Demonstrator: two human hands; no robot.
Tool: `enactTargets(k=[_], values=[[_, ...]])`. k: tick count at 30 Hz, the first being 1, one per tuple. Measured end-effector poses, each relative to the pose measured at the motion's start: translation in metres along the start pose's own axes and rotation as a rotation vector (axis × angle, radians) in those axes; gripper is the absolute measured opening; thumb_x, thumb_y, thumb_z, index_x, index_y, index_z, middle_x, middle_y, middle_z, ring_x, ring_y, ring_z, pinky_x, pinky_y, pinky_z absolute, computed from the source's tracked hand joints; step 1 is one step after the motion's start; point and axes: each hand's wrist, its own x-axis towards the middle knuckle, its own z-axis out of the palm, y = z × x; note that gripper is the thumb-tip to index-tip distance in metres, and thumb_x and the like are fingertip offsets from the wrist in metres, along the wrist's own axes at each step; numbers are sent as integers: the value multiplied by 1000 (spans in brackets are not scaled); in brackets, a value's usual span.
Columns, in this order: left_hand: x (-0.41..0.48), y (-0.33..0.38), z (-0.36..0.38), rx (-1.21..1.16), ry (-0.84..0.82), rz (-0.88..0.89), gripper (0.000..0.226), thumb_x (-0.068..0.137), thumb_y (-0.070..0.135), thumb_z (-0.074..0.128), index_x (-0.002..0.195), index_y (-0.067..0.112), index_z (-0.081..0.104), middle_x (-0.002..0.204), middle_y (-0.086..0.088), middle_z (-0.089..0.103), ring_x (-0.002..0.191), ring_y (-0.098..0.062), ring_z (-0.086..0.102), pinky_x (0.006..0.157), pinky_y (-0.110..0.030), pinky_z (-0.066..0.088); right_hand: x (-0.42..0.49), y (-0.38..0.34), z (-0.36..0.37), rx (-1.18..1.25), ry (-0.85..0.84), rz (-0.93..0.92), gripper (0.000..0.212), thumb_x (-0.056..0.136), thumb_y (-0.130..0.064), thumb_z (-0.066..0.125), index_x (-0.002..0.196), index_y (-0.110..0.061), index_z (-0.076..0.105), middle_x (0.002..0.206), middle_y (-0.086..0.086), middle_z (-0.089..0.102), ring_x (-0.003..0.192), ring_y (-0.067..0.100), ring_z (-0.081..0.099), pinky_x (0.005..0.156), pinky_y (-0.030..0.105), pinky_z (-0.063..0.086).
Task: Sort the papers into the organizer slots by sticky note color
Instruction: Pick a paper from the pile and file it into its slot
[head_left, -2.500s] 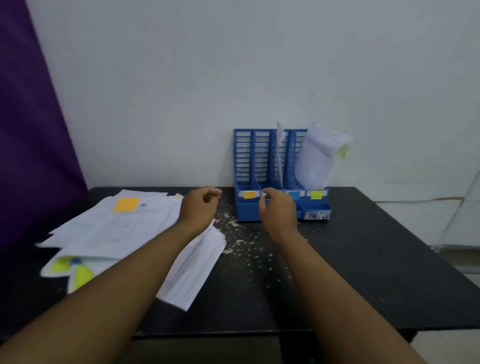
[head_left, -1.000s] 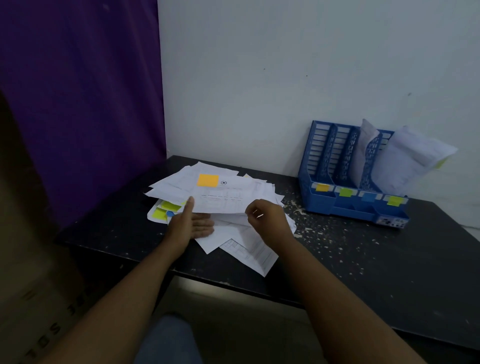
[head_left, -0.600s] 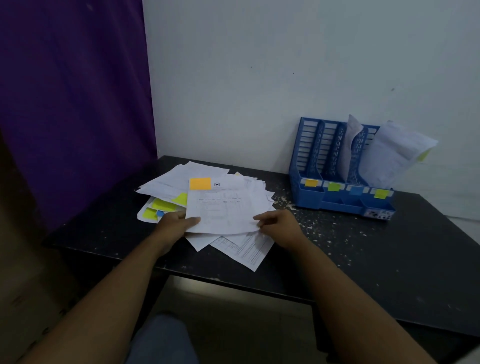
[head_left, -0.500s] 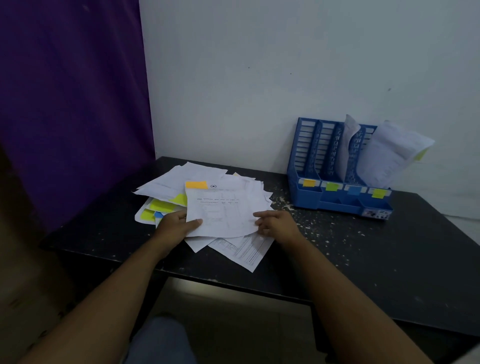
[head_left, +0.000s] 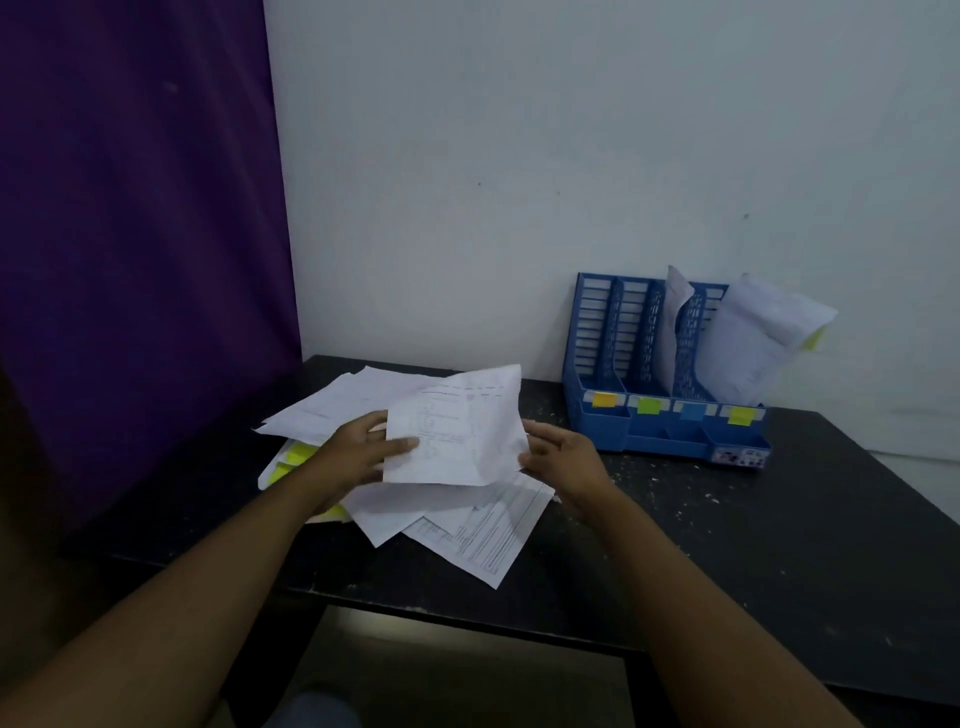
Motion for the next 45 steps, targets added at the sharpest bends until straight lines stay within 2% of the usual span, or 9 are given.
enactTargets(k=[7, 12, 18, 29, 33, 36, 39, 42, 45], values=[[28, 71, 18, -187, 98, 8, 48, 93, 58, 72, 124, 22, 75, 116, 3, 80, 110, -19, 73, 93, -39, 56, -12, -11, -27, -80, -51, -110, 40, 89, 11, 69, 119, -15, 76, 111, 2, 80, 104, 21, 76, 94, 41, 61], [36, 101, 30, -116, 70, 181, 30, 100, 36, 72, 124, 17, 75, 118, -4, 80, 114, -28, 75, 101, -48, 58, -10, -22, -33, 8, -118, -100, 29, 97, -4, 68, 123, -16, 72, 118, 3, 78, 109, 27, 74, 90, 40, 60], [34, 105, 41, 36, 64, 275, 31, 92, 16, 81, 123, 15, 76, 116, -1, 80, 108, -23, 77, 99, -47, 60, -10, -45, -31, 9, 80, -260, 24, 103, -30, 65, 124, -21, 73, 115, -7, 79, 106, 17, 76, 90, 40, 63], [32, 96, 44, 99, 154, 274, 25, 92, 18, 81, 116, 25, 79, 115, 7, 80, 108, -21, 75, 99, -50, 61, -12, -53, -32, -74, 208, -292, 9, 101, -36, 65, 101, -35, 74, 104, -14, 79, 98, 12, 76, 87, 43, 64], [24, 103, 43, 54, 62, 240, 31, 92, 36, 81, 120, 25, 74, 111, 6, 80, 101, -20, 76, 91, -42, 61, -14, -55, -38, -80, 229, -285, 12, 105, -32, 62, 104, -32, 74, 101, -16, 78, 98, 7, 73, 81, 29, 60], [21, 117, 43, 113, -25, 101, 36, 94, 57, 72, 97, 21, 68, 81, 5, 68, 66, -15, 57, 66, -30, 48, -14, -57, -52, -161, 246, -274, 17, 105, -29, 62, 114, -23, 74, 106, -13, 76, 103, 12, 71, 79, 29, 57], [24, 131, 52, 210, -80, 84, 27, 102, 39, 66, 91, 15, 63, 73, -4, 65, 56, -16, 52, 56, -29, 43, -8, -55, -64, -280, 301, -273, 25, 102, -30, 67, 126, -26, 67, 115, -10, 70, 111, 21, 67, 79, 30, 55], [26, 149, 77, 294, -80, 150, 28, 106, 31, 60, 95, 6, 68, 76, -17, 74, 55, -21, 62, 54, -28, 46, -4, -51, -65, -474, 521, -270, 70, 95, -41, 75, 155, -32, 40, 149, 0, 53, 136, 25, 52, 105, 47, 53], [36, 171, 103, 241, -32, 194, 30, 107, 32, 60, 104, 3, 66, 79, -23, 77, 62, -29, 71, 64, -33, 59, -13, -51, -54, -458, 576, -397, 69, 99, -59, 59, 159, -32, 36, 161, -1, 42, 145, 21, 44, 115, 49, 45]])
